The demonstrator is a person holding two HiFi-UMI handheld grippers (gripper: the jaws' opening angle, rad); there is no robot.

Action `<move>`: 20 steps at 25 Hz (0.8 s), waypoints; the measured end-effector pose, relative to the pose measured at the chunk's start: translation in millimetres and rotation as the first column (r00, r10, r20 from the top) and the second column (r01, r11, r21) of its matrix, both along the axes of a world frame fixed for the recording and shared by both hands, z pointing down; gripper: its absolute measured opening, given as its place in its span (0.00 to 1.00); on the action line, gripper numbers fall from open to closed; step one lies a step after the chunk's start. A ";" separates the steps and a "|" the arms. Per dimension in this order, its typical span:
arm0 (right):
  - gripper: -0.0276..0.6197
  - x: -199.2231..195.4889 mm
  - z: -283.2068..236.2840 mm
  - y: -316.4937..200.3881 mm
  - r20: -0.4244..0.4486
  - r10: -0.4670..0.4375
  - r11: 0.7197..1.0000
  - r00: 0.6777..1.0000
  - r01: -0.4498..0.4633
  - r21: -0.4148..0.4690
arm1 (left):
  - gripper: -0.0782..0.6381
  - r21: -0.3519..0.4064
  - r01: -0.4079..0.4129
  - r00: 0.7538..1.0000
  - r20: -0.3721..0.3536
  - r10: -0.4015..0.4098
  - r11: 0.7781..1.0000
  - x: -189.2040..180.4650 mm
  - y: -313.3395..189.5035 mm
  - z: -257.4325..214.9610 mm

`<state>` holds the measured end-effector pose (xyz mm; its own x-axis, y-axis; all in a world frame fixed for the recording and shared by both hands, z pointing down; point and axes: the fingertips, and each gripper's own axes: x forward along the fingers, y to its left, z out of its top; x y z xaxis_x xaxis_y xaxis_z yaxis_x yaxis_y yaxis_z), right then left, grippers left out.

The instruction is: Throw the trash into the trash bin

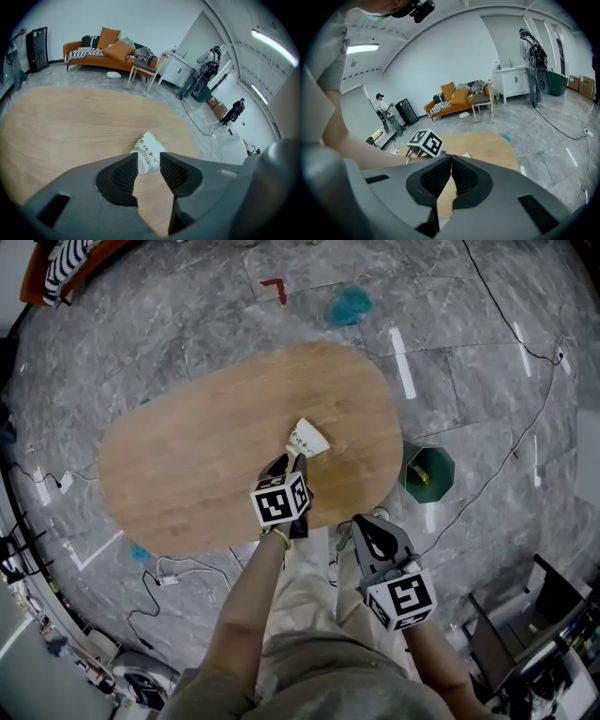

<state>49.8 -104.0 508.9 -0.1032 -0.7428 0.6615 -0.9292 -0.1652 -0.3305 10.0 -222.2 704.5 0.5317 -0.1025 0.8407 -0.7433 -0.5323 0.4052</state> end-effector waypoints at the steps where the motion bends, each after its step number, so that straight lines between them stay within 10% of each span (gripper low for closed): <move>1: 0.06 -0.2 1.7 -0.2 0.002 0.001 1.000 1.000 -0.001 -0.002 | 0.31 -0.006 0.004 1.000 0.003 -0.004 1.000 -0.1 0.2 3.3; 20: 0.06 4.0 24.9 4.7 0.027 0.033 0.999 0.999 -0.032 -0.042 | 0.43 -0.077 0.082 0.997 0.020 -0.081 0.994 7.5 2.3 43.1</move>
<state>53.7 -99.3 533.8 -0.0983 -0.7181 0.6890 -0.9135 -0.2095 -0.3487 17.5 -219.9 747.6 0.5096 -0.0792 0.8568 -0.7903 -0.4369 0.4296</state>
